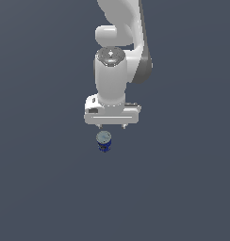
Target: Pick up the object and move it to a goal position.
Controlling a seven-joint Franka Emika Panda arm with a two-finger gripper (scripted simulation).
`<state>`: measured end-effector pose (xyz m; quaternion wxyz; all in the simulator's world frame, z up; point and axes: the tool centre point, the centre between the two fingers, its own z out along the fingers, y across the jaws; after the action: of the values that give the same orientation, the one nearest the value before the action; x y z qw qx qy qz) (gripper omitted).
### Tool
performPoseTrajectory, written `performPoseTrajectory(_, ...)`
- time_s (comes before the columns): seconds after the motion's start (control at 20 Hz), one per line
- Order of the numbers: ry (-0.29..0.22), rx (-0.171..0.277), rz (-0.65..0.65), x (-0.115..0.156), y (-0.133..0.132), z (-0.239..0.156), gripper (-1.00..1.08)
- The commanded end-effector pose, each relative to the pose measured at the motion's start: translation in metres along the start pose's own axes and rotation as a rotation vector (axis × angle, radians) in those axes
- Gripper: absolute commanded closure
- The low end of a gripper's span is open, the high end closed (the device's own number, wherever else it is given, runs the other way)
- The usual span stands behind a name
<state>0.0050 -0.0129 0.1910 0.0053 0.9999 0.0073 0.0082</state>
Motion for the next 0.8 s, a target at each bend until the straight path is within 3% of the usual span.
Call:
performPoseTrajectory(0.0,0.0,0.0,0.0,0.0,0.0,0.0,-0.92)
performPoseTrajectory(0.45,0.05,-0.021,-0.008,0.009,0.018,-0.019,-0.92)
performPoseTrajectory(0.75,0.044,-0.019,-0.008,0.008,0.019,-0.012,-0.92)
